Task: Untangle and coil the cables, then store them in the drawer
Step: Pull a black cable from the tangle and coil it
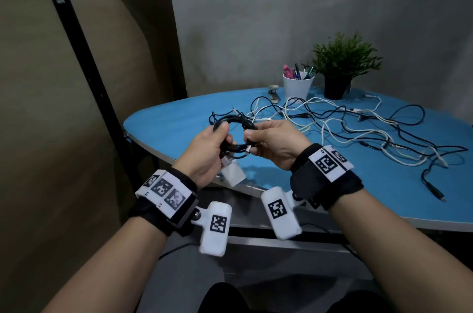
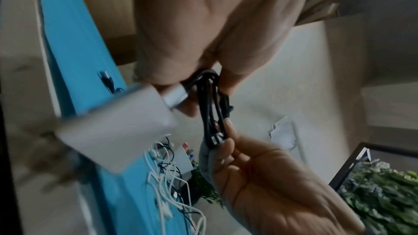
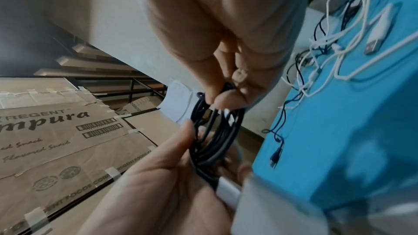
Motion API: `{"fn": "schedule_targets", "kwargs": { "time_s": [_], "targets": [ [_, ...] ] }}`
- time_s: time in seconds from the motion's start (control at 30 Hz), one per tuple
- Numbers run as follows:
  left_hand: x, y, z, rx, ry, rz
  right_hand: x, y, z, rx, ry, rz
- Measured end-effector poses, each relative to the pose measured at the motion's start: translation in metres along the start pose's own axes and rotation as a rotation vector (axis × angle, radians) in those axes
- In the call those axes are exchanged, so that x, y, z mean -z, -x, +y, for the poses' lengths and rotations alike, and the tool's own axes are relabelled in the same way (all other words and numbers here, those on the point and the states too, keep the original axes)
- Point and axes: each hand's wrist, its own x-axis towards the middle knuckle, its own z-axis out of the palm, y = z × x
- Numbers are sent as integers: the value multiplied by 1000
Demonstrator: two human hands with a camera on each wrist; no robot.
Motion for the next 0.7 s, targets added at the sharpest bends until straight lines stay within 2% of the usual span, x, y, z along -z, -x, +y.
{"fn": "schedule_targets", "kwargs": {
  "time_s": [0.07, 0.17, 0.4, 0.53, 0.63, 0.7],
  "targets": [
    [12, -4, -5, 12, -243, 47, -8, -12, 4, -32, -19, 42],
    [33, -13, -8, 78, -431, 79, -20, -27, 8, -75, 4, 44],
    [45, -42, 3, 94, -301, 251, -53, -71, 12, -145, -8, 20],
    [58, -70, 6, -82, -343, 434, -68, -106, 8, -165, -46, 32],
    [66, -89, 10, -175, -435, 425, -76, -133, 7, -158, -5, 27],
    [75, -102, 13, -120, -417, 423, -77, -148, 6, -148, 106, -5]
  ]
}}
